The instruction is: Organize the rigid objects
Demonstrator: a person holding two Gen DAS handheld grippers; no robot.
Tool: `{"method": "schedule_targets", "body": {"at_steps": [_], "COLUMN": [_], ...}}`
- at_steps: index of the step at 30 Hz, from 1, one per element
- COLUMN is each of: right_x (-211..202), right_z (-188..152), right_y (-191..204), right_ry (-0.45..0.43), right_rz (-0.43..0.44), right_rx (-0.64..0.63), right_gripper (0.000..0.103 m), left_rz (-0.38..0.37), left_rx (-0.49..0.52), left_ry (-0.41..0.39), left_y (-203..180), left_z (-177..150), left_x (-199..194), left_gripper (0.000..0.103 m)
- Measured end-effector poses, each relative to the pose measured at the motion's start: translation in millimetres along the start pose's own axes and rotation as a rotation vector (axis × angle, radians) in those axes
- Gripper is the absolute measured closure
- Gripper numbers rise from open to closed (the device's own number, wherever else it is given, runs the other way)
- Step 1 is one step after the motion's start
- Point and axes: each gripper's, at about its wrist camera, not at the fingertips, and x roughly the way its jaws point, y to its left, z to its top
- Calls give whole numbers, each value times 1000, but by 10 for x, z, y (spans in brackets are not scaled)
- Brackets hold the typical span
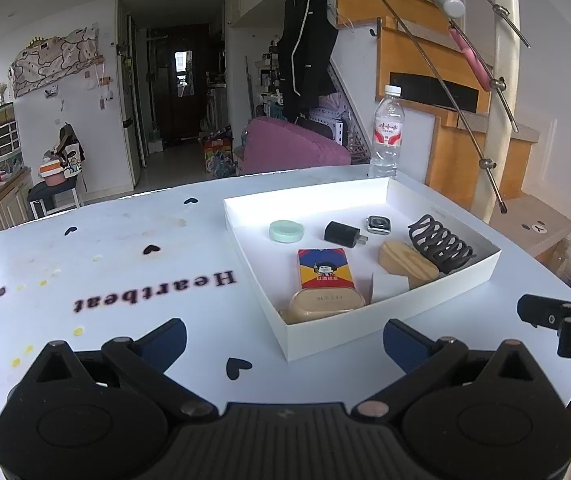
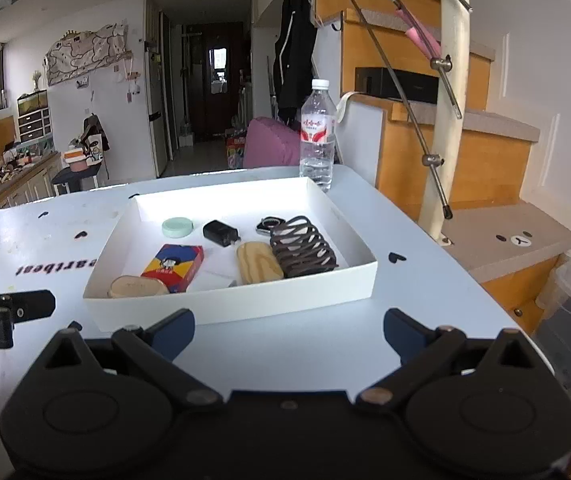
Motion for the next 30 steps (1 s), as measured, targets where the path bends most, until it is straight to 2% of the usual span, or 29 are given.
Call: {"method": "schedule_targets", "body": {"at_steps": [30], "right_x": [-57], "right_z": [0], "right_y": [-4], "right_ry": [-8], "right_rz": [-9], "right_rx": [-16], "right_gripper": [1], "left_rz": [-2], "left_rx": [-7], "left_ry": [2], "left_y": [-1], "left_z": [-22], "left_x": [-10], "left_gripper": [0]}}
